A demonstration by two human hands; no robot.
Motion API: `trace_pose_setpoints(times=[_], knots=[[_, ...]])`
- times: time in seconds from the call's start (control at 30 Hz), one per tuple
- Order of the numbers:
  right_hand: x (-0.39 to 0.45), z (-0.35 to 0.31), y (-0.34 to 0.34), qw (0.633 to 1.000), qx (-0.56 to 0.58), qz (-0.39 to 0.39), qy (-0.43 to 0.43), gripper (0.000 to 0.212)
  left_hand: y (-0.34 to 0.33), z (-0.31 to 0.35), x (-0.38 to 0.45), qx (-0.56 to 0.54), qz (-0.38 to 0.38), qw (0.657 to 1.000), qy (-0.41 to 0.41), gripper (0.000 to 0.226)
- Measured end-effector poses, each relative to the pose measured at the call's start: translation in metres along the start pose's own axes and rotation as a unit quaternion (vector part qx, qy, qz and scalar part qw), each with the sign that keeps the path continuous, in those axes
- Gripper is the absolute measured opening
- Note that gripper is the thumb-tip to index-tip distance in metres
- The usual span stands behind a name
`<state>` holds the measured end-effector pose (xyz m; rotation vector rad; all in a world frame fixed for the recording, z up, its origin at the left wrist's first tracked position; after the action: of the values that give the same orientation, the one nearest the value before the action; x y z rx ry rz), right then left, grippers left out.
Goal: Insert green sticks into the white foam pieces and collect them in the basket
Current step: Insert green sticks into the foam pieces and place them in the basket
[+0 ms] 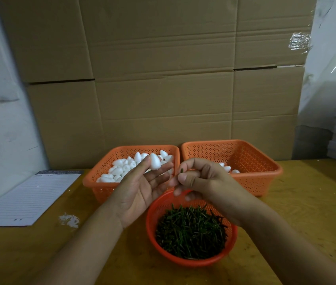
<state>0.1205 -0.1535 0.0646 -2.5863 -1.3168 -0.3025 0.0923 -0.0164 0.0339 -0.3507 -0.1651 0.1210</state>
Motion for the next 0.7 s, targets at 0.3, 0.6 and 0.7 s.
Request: trace_pose_setpoints(times=[0.3,0.6,0.7], knots=[[0.001,-0.001,0.012,0.998,0.022,0.052,0.015,0.007,0.001,0.000,0.000,0.008,0.013,1.000,-0.002,0.031],[0.000,0.008,0.006,0.999,0.036,0.025,-0.029,0.016,0.002,0.000,0.001,0.003,0.011,1.000,-0.003,0.033],[0.000,0.011,0.005,0.998,-0.026,0.028,-0.040,0.014,0.001,0.002,0.001,0.003,0.013,1.000,-0.011,0.033]])
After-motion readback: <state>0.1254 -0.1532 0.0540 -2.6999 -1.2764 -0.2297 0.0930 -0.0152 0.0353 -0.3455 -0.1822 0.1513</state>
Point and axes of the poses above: each hand's wrist, its own x-axis towards the middle knuckle, its own y-axis out of the back of the hand, z = x × y, the point moved 8 cm from there along x, towards the middle knuckle, and after that the axes turned 8 degrees about x, right-handed, at the moved point
